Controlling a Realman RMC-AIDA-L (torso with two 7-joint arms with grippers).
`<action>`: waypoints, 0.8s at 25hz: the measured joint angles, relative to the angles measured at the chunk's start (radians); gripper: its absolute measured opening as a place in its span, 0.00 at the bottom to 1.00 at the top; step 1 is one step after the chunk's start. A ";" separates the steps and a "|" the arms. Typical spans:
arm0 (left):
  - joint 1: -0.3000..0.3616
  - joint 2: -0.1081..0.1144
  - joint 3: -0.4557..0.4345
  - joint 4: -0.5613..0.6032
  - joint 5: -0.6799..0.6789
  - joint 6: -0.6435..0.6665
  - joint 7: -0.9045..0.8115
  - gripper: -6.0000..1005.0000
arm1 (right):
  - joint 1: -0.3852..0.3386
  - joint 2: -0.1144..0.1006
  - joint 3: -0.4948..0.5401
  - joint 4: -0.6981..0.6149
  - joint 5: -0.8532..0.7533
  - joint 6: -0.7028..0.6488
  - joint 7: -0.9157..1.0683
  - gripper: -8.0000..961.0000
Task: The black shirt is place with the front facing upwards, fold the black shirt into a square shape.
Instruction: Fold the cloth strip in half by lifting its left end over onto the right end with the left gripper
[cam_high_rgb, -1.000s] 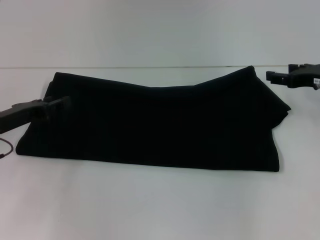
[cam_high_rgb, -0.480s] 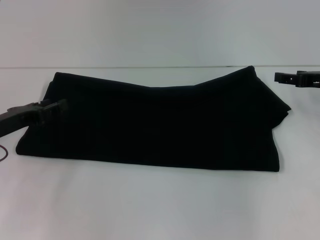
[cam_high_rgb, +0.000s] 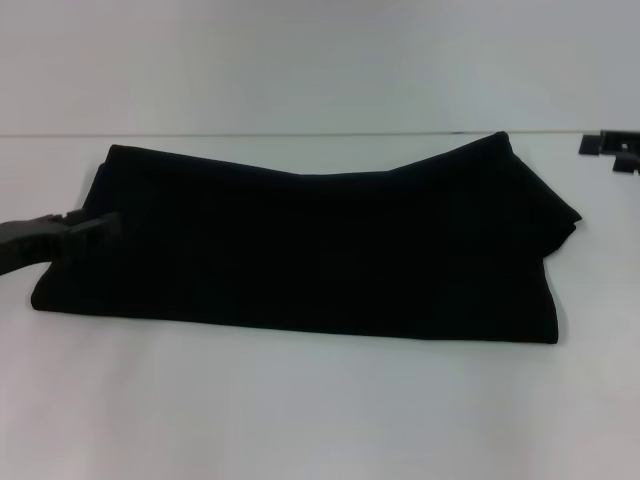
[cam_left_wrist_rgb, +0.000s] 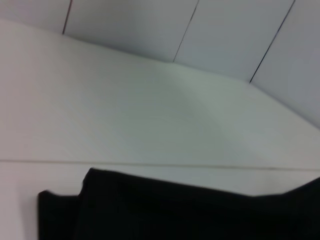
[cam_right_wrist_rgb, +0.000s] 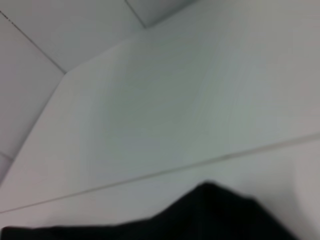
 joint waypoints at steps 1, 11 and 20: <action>0.001 0.001 -0.001 0.013 0.018 0.004 -0.010 0.58 | -0.007 -0.006 0.008 -0.004 -0.001 -0.030 0.019 0.81; -0.041 0.049 -0.001 0.135 0.252 0.116 -0.248 0.58 | -0.072 -0.022 0.114 -0.009 0.006 -0.225 0.011 0.81; -0.152 0.104 0.015 0.136 0.500 0.196 -0.460 0.58 | -0.091 -0.012 0.121 0.025 0.006 -0.239 -0.063 0.81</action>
